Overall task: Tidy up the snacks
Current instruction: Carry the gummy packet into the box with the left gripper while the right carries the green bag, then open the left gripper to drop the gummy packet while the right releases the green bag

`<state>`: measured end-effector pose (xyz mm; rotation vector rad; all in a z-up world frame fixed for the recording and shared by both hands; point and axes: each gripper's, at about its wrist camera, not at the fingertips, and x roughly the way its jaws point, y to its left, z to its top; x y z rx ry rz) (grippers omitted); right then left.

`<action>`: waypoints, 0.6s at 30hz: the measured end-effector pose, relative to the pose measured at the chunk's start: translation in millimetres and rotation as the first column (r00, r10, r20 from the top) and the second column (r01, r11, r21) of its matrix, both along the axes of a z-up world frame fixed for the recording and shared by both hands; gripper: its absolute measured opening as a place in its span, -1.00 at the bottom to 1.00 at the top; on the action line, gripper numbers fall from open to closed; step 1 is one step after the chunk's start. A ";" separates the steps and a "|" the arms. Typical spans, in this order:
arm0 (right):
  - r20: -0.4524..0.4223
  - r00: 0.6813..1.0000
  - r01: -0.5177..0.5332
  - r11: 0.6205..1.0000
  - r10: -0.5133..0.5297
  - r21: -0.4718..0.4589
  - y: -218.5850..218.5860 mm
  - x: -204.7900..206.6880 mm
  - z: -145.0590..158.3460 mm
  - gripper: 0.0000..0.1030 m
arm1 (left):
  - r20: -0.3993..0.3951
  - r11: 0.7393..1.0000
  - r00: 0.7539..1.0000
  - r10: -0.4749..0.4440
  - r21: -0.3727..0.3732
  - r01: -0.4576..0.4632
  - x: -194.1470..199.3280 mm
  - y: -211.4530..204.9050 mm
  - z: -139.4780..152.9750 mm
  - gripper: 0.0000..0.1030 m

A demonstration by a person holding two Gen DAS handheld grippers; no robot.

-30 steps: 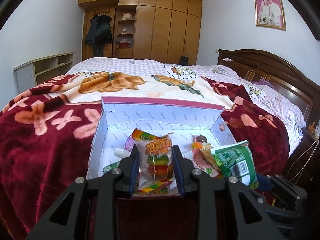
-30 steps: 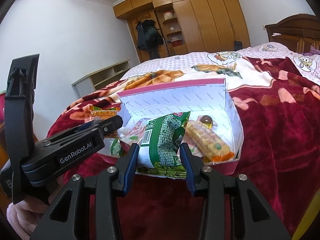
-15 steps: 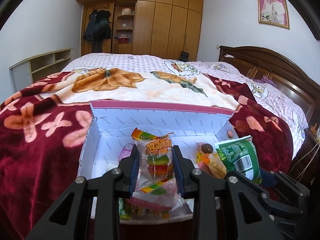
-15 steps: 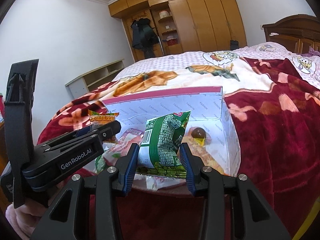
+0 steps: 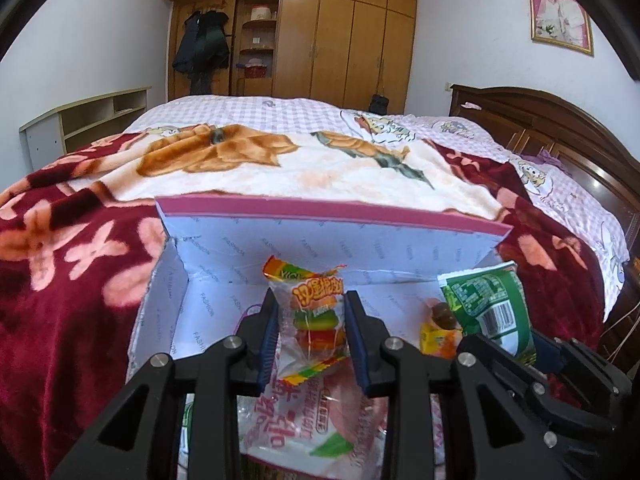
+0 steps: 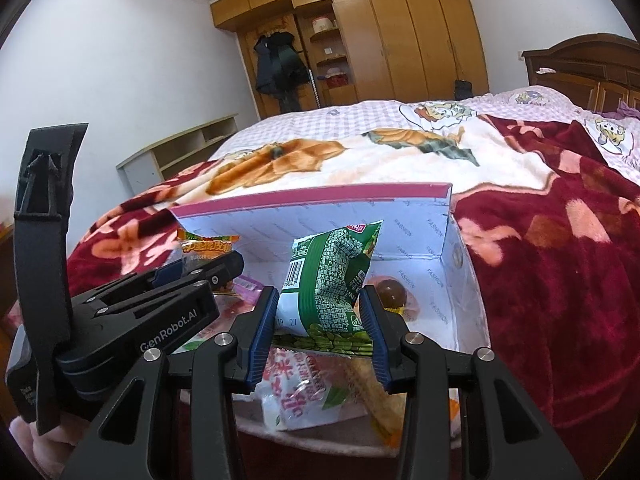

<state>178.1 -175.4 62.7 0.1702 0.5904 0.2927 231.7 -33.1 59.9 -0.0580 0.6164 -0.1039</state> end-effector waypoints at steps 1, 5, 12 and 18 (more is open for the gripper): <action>-0.004 1.000 0.001 1.000 -0.001 -0.001 0.2 1.9 -1.5 -0.17 | -0.007 1.000 1.000 0.003 0.003 -0.003 3.0 0.0 -3.2 -0.37; -0.019 1.000 0.008 1.000 -0.008 -0.005 -0.2 9.3 -8.7 -0.17 | -0.028 1.000 1.000 0.009 0.011 -0.008 9.5 0.7 -12.6 -0.36; -0.037 0.999 0.006 1.000 -0.006 0.002 -1.0 16.9 -17.2 -0.16 | -0.046 1.000 0.999 0.008 0.017 -0.008 13.6 -0.2 -21.2 -0.34; -0.033 0.999 0.008 1.000 -0.008 0.007 -1.7 16.4 -17.1 -0.10 | -0.041 0.999 0.999 0.030 0.023 -0.029 11.5 2.1 -20.2 -0.03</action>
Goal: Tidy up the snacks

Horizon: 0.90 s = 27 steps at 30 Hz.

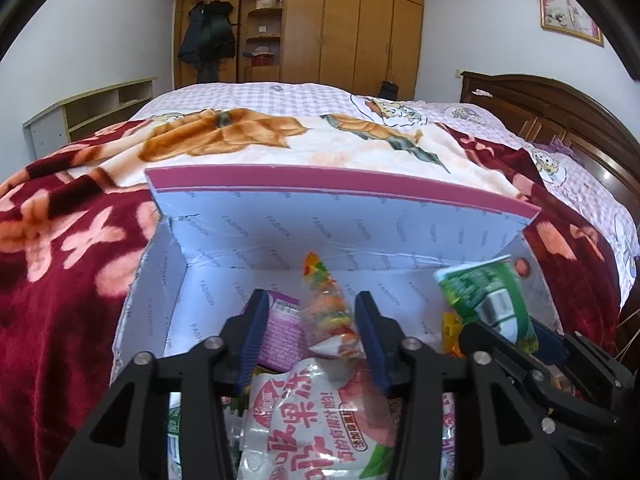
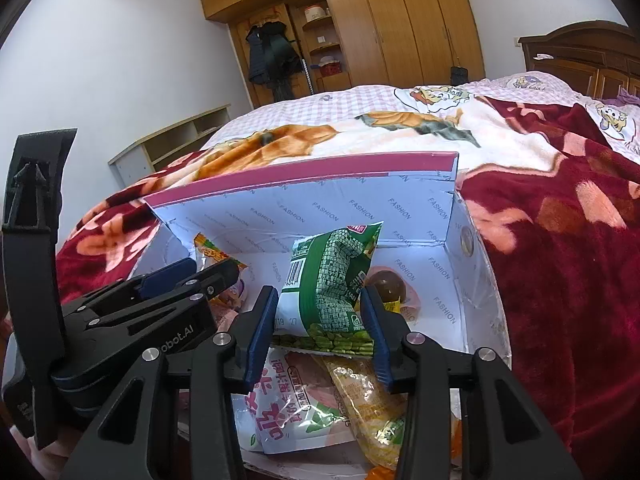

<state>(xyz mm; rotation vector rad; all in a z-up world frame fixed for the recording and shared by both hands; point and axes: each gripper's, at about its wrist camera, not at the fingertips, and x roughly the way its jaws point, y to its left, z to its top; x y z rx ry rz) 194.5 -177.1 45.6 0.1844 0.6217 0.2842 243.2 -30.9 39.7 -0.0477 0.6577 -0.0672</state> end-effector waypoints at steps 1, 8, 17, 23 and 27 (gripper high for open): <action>0.003 1.000 0.007 1.000 -0.007 0.000 -0.9 -0.8 0.0 -0.06 | -0.002 1.000 1.000 0.007 -0.005 -0.007 -0.3 1.7 -0.2 0.00; 0.014 1.000 0.012 1.000 -0.012 0.004 -3.0 -4.4 4.8 0.17 | -0.012 1.000 0.999 0.029 -0.004 -0.029 -5.3 6.6 4.6 0.15; 0.052 0.999 0.015 1.000 -0.015 0.009 -2.3 -18.0 13.9 0.28 | 0.011 0.999 0.999 0.041 0.007 -0.041 -20.9 8.0 16.2 0.30; 0.068 0.998 0.008 1.000 -0.009 0.013 -1.4 -27.4 19.5 0.29 | 0.025 0.999 0.999 0.046 0.013 -0.046 -30.0 9.0 22.8 0.31; 0.074 0.997 0.006 1.000 -0.007 0.010 -1.5 -32.1 22.7 0.29 | 0.033 0.999 0.998 0.046 0.015 -0.046 -35.8 9.1 26.0 0.31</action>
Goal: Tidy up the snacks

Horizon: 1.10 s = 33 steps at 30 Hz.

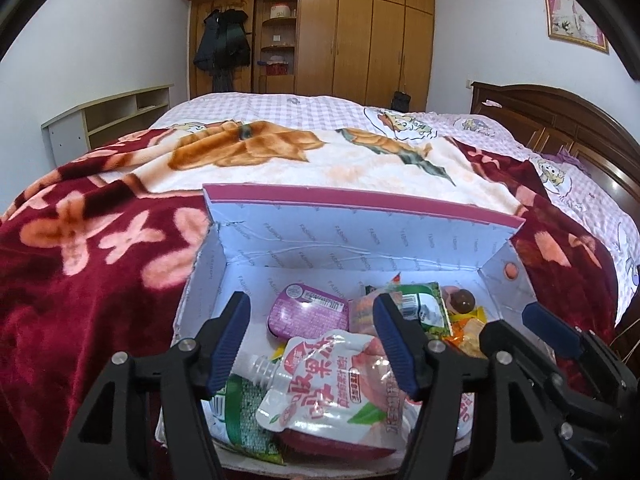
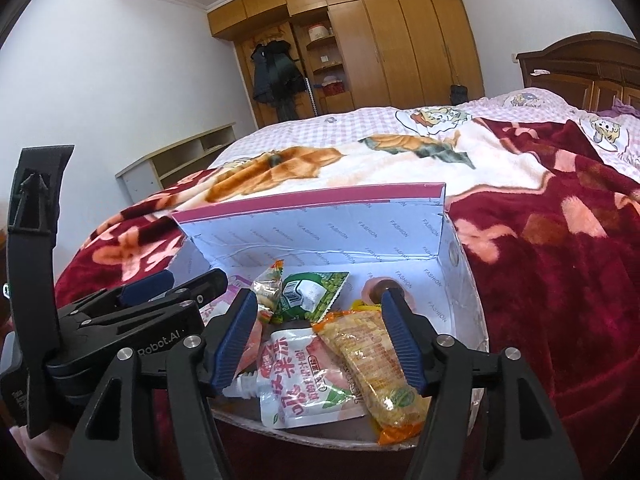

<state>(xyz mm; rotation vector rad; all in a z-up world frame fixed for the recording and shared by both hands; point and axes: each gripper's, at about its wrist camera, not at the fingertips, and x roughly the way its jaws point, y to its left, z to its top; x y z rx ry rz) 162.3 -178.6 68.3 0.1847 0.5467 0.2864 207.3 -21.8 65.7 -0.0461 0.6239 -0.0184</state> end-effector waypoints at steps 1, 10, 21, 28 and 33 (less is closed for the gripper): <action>0.002 1.000 0.000 1.000 0.000 0.000 0.0 -0.9 0.9 0.29 | 0.002 1.000 1.000 -0.001 -0.002 0.001 -1.3 -0.4 0.9 0.31; 0.010 1.000 0.011 1.000 -0.011 -0.004 -0.9 -10.7 3.7 0.29 | 0.018 1.000 1.000 -0.008 0.016 0.008 -15.3 -3.4 7.8 0.31; 0.019 1.000 0.012 1.000 -0.012 -0.005 -1.7 -19.2 6.2 0.29 | 0.038 1.000 0.999 -0.001 0.026 0.000 -26.5 -4.8 14.2 0.31; 0.019 1.000 0.014 1.000 -0.014 -0.005 -1.6 -25.5 8.7 0.29 | 0.056 1.000 0.998 0.001 0.026 -0.002 -31.0 -4.6 16.1 0.31; 0.020 1.000 0.013 1.000 -0.013 -0.004 -1.6 -26.5 9.3 0.29 | 0.057 1.000 0.998 0.006 0.028 -0.007 -32.6 -5.0 16.5 0.31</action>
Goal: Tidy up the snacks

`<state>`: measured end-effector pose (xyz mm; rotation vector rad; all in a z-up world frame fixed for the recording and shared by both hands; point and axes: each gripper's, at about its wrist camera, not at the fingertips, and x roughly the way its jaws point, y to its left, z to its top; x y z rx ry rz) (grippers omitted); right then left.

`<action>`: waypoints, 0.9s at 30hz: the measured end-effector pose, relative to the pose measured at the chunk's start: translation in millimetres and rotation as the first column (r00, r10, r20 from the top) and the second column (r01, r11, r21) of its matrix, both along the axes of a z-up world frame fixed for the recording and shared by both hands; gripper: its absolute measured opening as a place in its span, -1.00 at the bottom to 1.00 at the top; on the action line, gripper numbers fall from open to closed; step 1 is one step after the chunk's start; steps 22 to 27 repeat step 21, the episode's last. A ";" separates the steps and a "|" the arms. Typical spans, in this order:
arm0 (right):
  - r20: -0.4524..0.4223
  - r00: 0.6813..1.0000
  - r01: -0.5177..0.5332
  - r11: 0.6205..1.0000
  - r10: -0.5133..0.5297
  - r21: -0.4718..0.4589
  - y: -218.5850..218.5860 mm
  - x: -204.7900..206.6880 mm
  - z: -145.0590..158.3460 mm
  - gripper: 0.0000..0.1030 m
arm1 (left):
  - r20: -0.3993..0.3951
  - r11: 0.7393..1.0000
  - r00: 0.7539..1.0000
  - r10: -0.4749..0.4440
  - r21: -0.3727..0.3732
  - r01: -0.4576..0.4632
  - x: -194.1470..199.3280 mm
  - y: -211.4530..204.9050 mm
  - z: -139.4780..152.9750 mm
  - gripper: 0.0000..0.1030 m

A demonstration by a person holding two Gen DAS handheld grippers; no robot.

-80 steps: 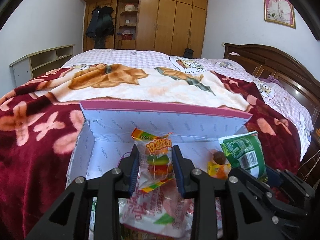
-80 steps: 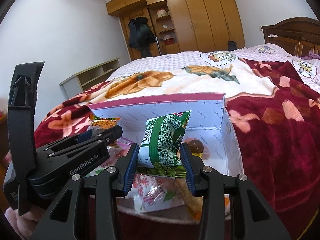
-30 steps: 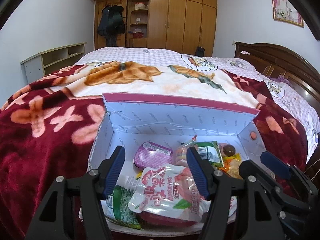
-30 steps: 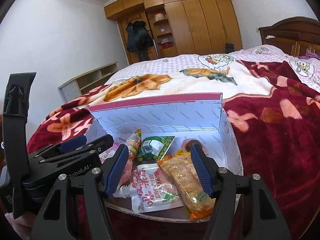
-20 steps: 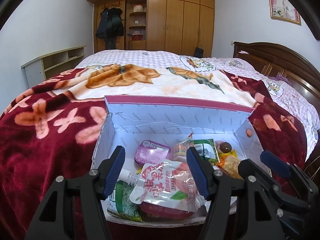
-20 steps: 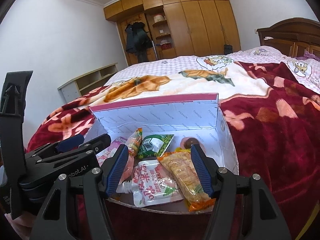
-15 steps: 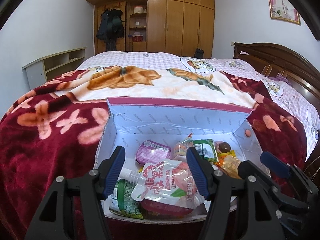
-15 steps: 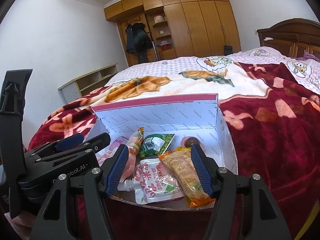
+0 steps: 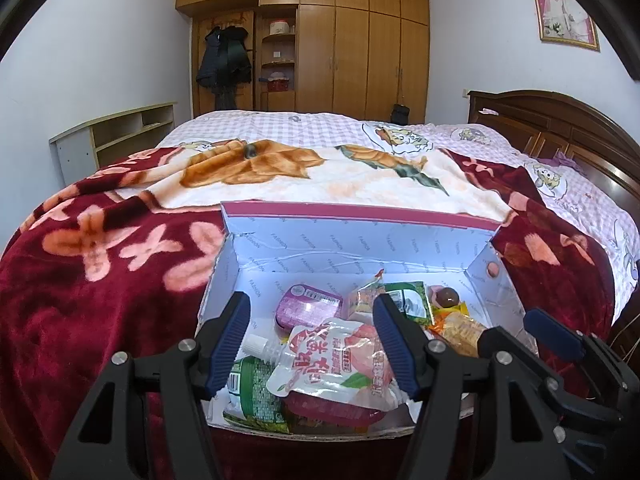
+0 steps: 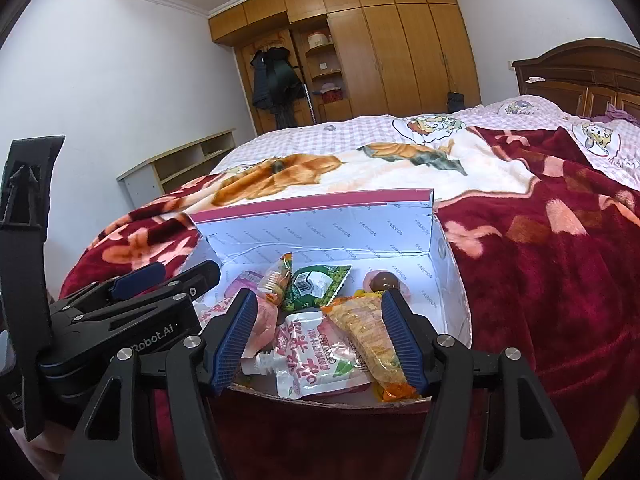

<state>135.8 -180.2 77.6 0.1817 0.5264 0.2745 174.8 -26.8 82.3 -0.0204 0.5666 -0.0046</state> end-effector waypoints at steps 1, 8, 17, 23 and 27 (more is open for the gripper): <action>0.001 1.000 0.001 1.000 -0.001 -0.001 0.1 0.4 -0.2 0.29 | -0.001 1.000 1.000 0.001 -0.002 -0.001 -0.6 0.0 0.4 0.31; 0.003 1.000 0.003 1.000 -0.003 0.001 0.4 -3.5 1.6 0.29 | 0.004 1.000 1.000 0.001 0.006 -0.001 -3.2 -0.7 1.4 0.31; 0.007 1.000 0.001 1.000 -0.001 -0.003 1.7 -10.3 5.9 0.29 | -0.007 1.000 1.000 0.006 -0.006 -0.006 -6.4 1.3 3.9 0.31; 0.015 1.000 0.002 1.000 -0.002 0.000 2.2 -14.3 8.2 0.29 | -0.011 1.000 1.000 0.011 -0.013 -0.011 -11.9 4.3 8.3 0.31; 0.015 1.000 0.002 1.000 -0.002 0.000 2.2 -14.3 8.2 0.29 | -0.011 1.000 1.000 0.011 -0.013 -0.011 -11.9 4.3 8.3 0.31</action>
